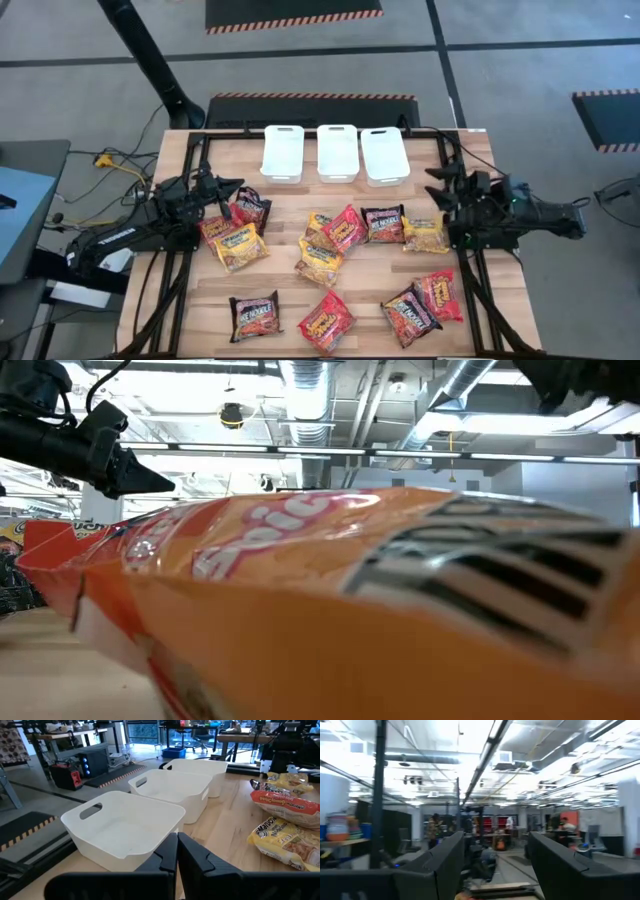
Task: Sort Maruchan noodles
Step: Put the orange noodle pack into the right white bin
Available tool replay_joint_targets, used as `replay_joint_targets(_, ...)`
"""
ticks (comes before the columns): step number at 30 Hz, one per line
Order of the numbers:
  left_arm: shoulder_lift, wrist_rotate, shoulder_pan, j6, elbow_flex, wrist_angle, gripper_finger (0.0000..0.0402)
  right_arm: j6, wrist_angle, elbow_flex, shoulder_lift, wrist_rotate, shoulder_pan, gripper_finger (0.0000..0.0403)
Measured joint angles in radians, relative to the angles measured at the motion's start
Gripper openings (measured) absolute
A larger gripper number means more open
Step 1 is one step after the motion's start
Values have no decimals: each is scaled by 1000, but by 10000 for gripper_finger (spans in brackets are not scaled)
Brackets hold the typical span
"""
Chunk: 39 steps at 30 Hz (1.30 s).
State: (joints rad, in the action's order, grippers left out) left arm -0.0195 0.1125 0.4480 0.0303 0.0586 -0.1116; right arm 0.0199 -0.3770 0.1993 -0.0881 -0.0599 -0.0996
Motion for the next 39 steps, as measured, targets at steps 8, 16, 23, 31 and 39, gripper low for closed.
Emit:
replay_joint_targets(8,0,0,0,0,0,0,0,18,119,199,-235,-2,-71,246)
replay_joint_targets(16,0,0,0,0,0,0,0,113,249,361,-504,-1,-131,246)
replay_joint_targets(23,0,0,0,0,0,0,0,122,339,482,-688,9,-160,246)
replay_joint_targets(31,0,0,0,0,0,0,0,150,523,643,-872,110,-173,246)
replay_joint_targets(39,0,0,0,0,0,0,0,221,648,800,-1045,207,-172,246)
